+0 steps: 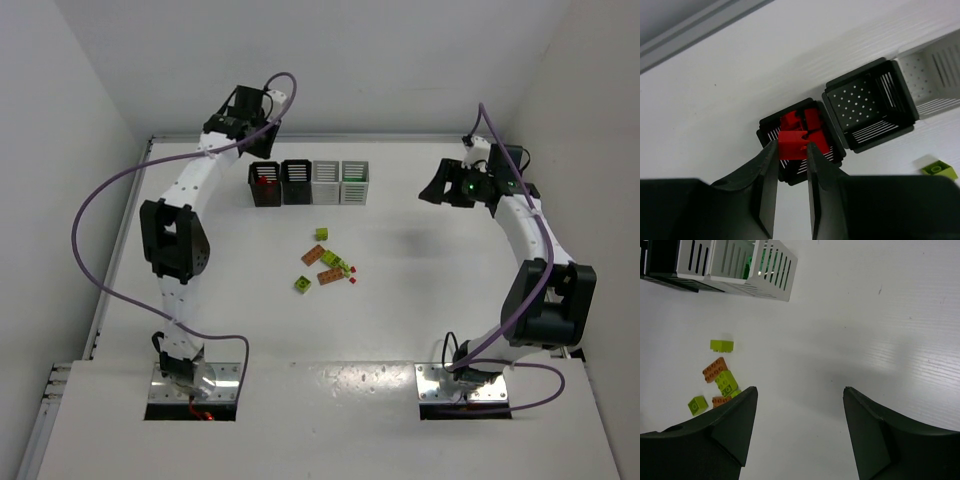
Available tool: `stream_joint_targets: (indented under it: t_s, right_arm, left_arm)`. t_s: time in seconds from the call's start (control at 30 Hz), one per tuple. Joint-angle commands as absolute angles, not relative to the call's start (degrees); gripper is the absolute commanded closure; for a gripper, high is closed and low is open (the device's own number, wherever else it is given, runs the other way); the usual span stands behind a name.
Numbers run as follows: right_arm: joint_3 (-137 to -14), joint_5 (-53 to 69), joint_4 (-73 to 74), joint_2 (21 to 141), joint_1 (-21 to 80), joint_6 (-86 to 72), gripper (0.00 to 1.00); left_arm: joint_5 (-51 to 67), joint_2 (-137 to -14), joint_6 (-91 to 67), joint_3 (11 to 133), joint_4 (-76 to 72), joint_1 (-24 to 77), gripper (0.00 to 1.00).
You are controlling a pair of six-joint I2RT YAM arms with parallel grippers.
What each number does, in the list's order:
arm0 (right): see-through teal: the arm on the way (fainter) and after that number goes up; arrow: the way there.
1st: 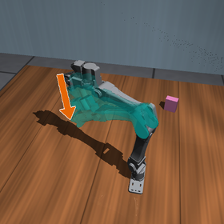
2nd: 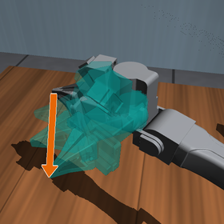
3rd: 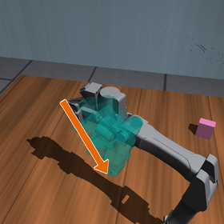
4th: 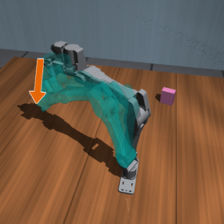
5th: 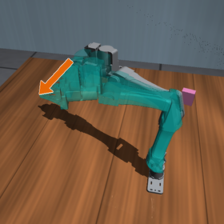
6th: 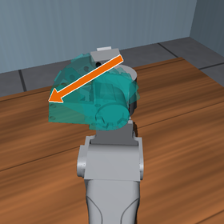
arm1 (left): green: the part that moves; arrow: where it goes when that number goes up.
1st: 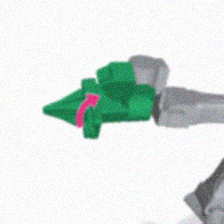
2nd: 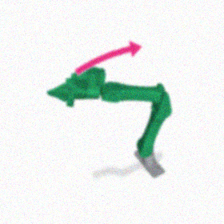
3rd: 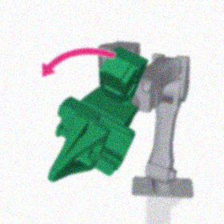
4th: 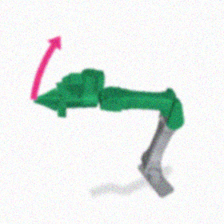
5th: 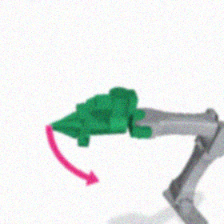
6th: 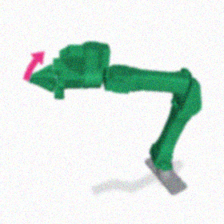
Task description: Sort the legos into containers by color
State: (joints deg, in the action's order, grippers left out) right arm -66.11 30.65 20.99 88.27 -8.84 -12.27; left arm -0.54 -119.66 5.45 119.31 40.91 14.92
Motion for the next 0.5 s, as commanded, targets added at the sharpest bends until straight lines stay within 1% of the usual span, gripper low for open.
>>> stream_joint_targets:
  t_s: [0.0, 0.47]
  right_arm:
    - [-66.0, 32.7, 18.7, 88.4, -8.3, -12.4, 0.3]
    - [-65.5, 34.9, 19.8, 88.9, -8.3, -11.2, 0.3]
  left_arm:
    - [-1.9, -121.2, 3.7, 121.4, 41.3, 14.5, 0.86]
    - [-1.3, -121.7, 2.0, 116.2, 41.8, 13.4, 0.86]
